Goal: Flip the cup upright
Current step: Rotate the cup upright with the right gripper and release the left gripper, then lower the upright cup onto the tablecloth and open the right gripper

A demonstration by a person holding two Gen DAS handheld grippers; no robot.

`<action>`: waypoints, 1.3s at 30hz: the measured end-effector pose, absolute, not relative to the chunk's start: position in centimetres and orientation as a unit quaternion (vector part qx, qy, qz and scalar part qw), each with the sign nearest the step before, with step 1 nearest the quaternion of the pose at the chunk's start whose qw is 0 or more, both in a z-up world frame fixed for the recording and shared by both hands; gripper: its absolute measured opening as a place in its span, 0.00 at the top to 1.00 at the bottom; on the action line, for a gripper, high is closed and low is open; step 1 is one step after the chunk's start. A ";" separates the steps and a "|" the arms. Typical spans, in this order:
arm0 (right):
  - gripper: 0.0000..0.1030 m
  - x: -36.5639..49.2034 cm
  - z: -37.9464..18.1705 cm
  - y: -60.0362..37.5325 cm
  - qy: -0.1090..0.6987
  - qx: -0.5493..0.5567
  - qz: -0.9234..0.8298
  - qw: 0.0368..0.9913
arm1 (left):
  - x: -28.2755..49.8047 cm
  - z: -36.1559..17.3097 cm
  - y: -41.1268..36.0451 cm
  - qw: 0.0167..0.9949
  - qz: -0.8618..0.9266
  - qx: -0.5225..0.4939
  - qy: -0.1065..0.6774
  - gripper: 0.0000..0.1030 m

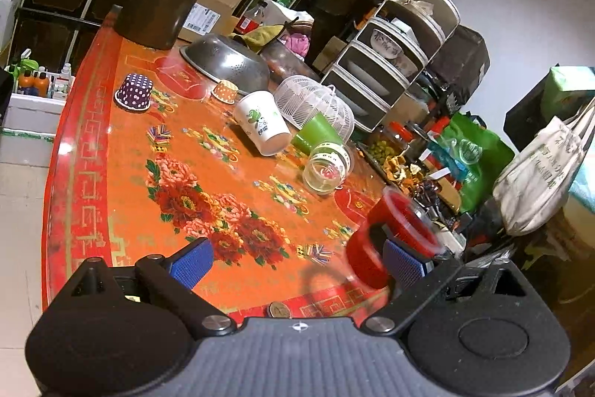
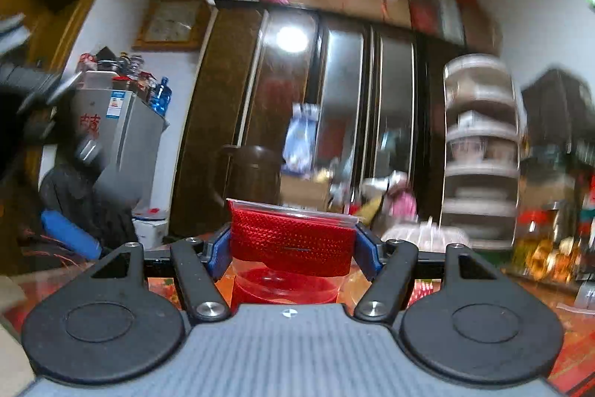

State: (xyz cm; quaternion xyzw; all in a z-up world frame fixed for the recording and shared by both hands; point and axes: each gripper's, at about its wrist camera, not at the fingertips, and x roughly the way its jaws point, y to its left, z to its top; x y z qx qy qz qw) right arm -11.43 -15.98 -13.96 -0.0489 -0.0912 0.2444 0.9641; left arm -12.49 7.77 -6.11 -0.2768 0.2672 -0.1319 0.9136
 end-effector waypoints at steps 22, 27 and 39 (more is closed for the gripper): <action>0.35 -10.3 -16.8 -14.6 -0.085 -0.035 0.218 0.972 | -13.8 -7.7 8.7 0.909 -0.128 -0.302 0.258 0.04; 0.35 -10.3 -17.0 -14.3 -0.071 -0.042 0.214 0.973 | -13.8 -7.8 8.8 0.909 -0.126 -0.304 0.257 0.04; 0.29 -10.0 -16.8 -14.4 -0.048 -0.025 0.228 0.972 | -13.7 -8.1 8.6 0.908 -0.125 -0.303 0.262 0.04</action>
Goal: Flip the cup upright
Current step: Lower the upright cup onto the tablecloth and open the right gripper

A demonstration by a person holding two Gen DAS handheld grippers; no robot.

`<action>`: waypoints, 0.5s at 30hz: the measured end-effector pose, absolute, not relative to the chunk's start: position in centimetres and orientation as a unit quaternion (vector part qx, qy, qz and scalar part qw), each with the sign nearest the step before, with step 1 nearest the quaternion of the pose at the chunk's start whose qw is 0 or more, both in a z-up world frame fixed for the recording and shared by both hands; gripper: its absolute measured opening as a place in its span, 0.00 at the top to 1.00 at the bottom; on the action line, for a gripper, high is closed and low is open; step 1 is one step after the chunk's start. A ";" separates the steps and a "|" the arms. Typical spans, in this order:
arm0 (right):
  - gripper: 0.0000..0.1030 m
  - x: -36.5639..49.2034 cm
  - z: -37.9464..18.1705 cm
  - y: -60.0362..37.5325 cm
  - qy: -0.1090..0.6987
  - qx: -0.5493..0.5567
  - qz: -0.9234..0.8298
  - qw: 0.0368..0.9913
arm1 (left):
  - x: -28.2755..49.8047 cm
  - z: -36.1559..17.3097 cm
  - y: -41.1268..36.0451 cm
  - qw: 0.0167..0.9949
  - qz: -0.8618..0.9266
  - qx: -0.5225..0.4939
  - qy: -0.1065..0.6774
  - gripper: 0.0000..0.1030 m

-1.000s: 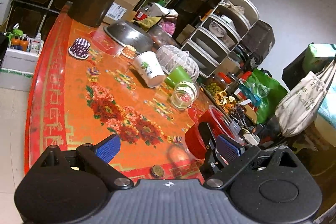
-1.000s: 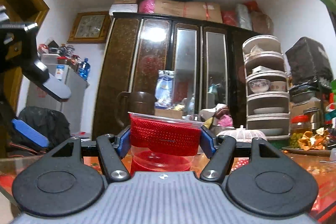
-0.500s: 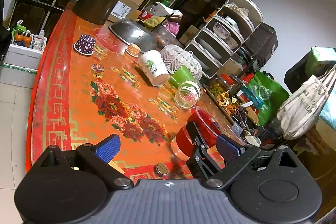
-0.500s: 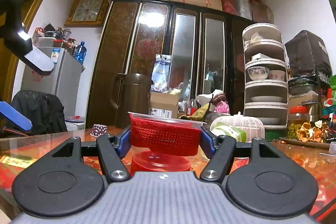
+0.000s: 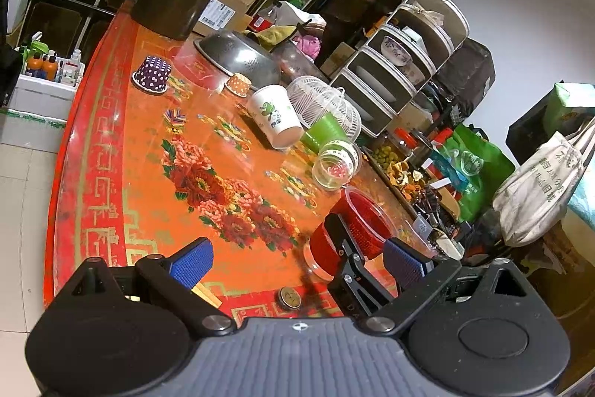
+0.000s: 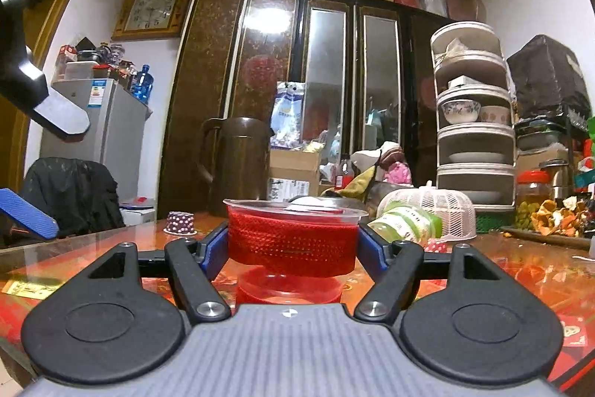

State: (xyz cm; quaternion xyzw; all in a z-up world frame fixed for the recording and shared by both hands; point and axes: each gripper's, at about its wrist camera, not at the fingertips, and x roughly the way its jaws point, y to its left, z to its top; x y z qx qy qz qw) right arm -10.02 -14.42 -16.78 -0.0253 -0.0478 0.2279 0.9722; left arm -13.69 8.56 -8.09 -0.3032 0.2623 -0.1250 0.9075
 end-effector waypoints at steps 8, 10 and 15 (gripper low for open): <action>0.14 -10.0 -16.5 -14.5 -0.036 -0.019 0.238 0.970 | -13.5 -8.1 8.3 0.909 -0.121 -0.298 0.264 0.04; 0.04 -10.0 -16.3 -14.4 -0.028 -0.019 0.241 0.970 | -13.4 -8.0 8.1 0.914 -0.118 -0.288 0.261 0.04; 0.01 -10.7 -14.9 -15.4 0.006 -0.017 0.242 0.970 | -13.8 -7.5 7.3 0.946 -0.072 -0.221 0.226 0.00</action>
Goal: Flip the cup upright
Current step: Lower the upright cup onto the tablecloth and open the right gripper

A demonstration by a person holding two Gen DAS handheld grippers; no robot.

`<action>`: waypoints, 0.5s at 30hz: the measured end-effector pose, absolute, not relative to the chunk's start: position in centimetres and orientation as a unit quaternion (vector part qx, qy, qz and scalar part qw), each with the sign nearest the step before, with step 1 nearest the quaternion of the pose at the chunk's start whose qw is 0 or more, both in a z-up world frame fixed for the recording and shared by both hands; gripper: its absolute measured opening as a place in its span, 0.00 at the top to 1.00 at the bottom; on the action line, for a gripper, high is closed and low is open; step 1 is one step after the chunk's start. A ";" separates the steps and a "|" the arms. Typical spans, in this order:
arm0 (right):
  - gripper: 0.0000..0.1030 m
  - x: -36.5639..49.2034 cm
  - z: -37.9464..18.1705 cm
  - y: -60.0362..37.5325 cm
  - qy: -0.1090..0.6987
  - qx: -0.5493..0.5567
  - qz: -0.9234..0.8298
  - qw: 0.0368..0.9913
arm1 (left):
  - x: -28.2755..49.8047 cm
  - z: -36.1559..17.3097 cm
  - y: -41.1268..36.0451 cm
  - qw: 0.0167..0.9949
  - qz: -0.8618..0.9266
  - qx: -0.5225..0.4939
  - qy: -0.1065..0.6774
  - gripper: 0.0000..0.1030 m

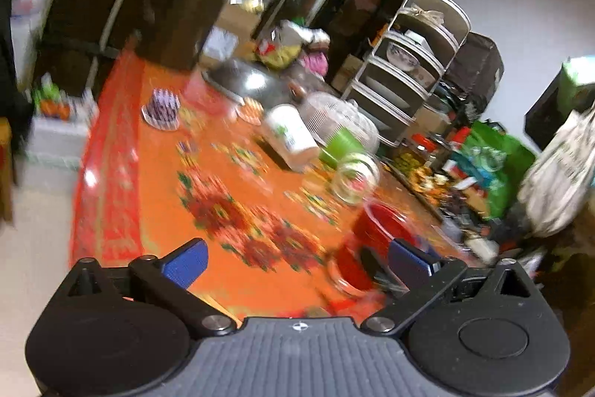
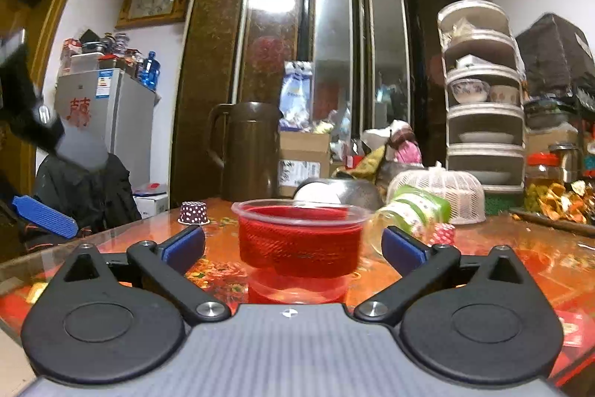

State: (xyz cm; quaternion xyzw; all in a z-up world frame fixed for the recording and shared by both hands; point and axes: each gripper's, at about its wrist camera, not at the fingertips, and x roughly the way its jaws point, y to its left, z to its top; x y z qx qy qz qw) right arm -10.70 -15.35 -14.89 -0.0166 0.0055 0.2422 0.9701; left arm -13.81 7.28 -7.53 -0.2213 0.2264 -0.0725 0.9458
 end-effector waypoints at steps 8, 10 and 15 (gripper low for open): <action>0.01 -11.3 -7.7 -21.0 0.195 0.020 0.252 0.948 | -14.5 -3.6 2.5 0.975 -0.038 -0.056 0.210 0.00; 0.01 -11.6 -5.4 -22.4 0.214 0.025 0.260 0.941 | -14.7 -2.0 0.8 0.977 -0.024 -0.022 0.211 0.00; 0.01 -13.7 -2.2 -23.3 0.245 -0.009 0.250 0.937 | -14.8 0.3 -2.2 0.967 -0.043 -0.010 0.251 0.00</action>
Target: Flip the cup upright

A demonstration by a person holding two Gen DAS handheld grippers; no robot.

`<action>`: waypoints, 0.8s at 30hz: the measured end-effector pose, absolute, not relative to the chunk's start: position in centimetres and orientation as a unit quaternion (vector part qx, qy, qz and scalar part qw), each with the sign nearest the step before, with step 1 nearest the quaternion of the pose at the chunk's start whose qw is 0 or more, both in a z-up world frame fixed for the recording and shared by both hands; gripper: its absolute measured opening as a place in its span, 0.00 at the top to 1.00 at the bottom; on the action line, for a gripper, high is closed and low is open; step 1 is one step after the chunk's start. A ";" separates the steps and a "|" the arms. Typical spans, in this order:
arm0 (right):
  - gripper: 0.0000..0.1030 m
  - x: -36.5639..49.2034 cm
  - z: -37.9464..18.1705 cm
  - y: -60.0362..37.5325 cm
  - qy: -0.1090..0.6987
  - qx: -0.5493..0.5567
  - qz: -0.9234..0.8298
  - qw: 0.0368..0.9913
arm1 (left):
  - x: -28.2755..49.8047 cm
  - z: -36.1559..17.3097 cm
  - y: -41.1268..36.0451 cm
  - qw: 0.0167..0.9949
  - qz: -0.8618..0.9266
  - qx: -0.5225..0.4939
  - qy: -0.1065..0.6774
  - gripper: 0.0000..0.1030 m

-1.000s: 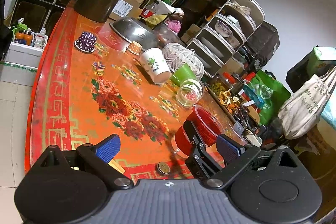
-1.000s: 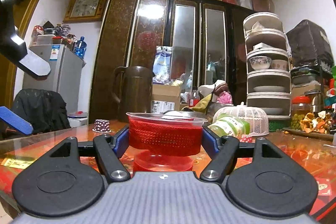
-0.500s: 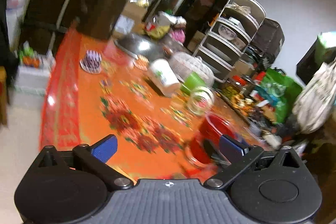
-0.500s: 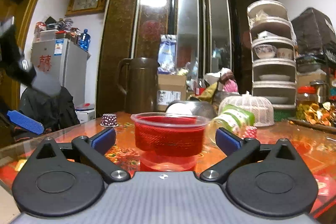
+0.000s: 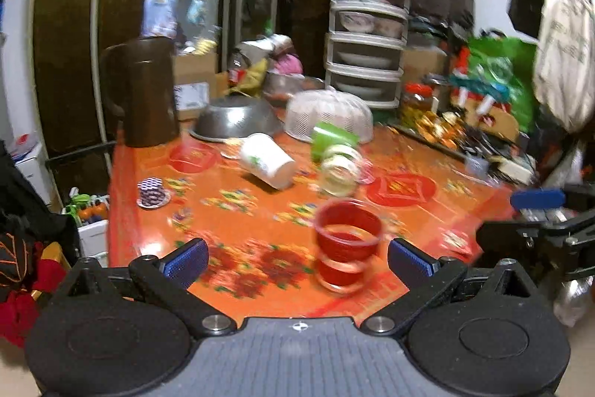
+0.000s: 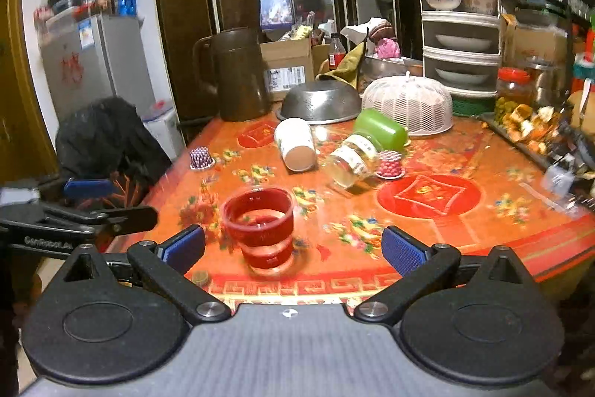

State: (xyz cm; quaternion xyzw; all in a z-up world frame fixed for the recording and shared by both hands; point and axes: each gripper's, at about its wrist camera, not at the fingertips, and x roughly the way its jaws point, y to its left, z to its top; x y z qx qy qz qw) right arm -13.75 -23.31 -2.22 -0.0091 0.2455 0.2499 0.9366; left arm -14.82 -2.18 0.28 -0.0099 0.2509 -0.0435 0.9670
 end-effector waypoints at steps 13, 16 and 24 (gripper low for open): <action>0.01 -13.2 -2.4 -23.9 0.201 0.000 0.284 0.937 | -14.2 0.7 -2.6 0.960 -0.038 -0.019 0.278 0.00; 0.01 -13.4 -2.6 -23.8 0.205 -0.003 0.283 0.937 | -14.1 0.6 -2.5 0.959 -0.037 -0.020 0.281 0.00; 0.01 -13.5 -2.7 -23.6 0.207 -0.004 0.286 0.936 | -14.0 0.6 -2.5 0.957 -0.037 -0.020 0.287 0.00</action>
